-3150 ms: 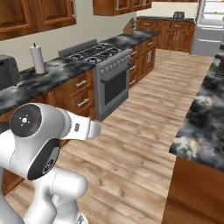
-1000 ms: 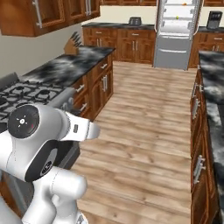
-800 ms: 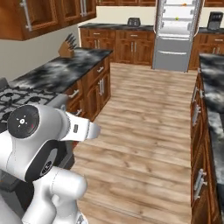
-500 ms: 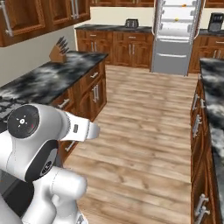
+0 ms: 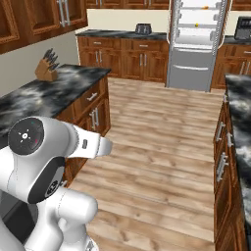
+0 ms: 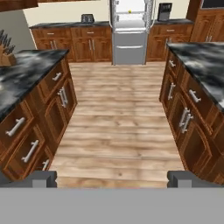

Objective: Take the cheese, chicken drumstick, and lemon from the fridge and place them on the plate on the dining counter to create an appetizer plate.

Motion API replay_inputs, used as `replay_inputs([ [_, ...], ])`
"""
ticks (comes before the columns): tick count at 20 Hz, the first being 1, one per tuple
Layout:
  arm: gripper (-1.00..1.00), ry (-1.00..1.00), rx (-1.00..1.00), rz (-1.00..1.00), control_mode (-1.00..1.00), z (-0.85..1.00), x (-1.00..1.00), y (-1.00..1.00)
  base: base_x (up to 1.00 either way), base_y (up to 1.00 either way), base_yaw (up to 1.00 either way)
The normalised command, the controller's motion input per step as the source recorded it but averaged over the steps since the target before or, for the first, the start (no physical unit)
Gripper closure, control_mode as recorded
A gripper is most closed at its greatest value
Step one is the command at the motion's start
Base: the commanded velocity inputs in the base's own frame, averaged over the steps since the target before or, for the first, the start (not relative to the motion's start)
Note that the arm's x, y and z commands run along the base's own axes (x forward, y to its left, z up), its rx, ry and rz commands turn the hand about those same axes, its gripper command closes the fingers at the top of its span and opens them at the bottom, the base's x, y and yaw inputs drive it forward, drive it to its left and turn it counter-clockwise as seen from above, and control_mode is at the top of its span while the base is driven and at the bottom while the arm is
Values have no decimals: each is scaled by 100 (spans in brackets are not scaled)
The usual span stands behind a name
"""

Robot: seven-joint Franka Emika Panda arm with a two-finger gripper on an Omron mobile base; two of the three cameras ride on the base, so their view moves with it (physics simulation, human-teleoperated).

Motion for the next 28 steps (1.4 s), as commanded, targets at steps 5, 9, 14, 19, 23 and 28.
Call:
replay_inputs([
  [5, -100, 0, 0, 0, 100, 0, 0, 0, 100, -10, 0],
  [9, -100, 0, 0, 0, 100, 0, 0, 0, 100, -14, 0],
  [14, -100, 0, 0, 0, 100, 0, 0, 0, 100, -10, 0],
  [19, -100, 0, 0, 0, 100, 0, 0, 0, 100, -47, -1],
  [23, -100, 0, 0, 0, 100, 0, 0, 0, 100, -91, -3],
  [28, -100, 0, 0, 0, 100, 0, 0, 0, 100, -83, 0],
])
